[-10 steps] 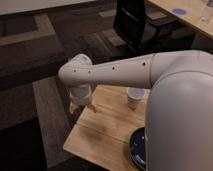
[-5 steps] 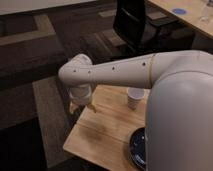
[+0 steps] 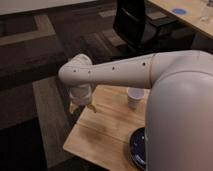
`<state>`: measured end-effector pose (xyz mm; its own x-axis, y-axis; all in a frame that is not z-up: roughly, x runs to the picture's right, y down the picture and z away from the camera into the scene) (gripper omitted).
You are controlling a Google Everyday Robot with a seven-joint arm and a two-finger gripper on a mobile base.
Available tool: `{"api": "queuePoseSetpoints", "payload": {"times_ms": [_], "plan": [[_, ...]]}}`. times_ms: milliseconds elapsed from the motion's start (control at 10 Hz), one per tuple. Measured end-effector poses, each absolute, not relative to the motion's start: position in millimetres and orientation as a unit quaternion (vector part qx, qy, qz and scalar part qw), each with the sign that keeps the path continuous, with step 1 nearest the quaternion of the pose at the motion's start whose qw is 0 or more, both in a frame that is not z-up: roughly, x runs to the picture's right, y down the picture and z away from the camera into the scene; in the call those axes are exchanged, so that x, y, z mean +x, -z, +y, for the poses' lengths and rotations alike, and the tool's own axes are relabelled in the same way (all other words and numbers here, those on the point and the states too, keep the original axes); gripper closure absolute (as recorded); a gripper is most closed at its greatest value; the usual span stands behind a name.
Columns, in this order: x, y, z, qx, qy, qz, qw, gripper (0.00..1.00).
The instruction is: Knock the eraser over
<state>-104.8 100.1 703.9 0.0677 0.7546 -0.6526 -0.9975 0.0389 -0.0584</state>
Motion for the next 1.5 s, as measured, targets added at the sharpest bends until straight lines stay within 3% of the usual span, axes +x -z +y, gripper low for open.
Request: {"api": "queuePoseSetpoints", "payload": {"times_ms": [1100, 1500], "plan": [[-104.5, -703.9, 100.3, -0.261, -0.642, 0.232, 0.682, 0.35], [-42.8, -684.0, 71.4, -0.219, -0.691, 0.206, 0.657, 0.35]]}}
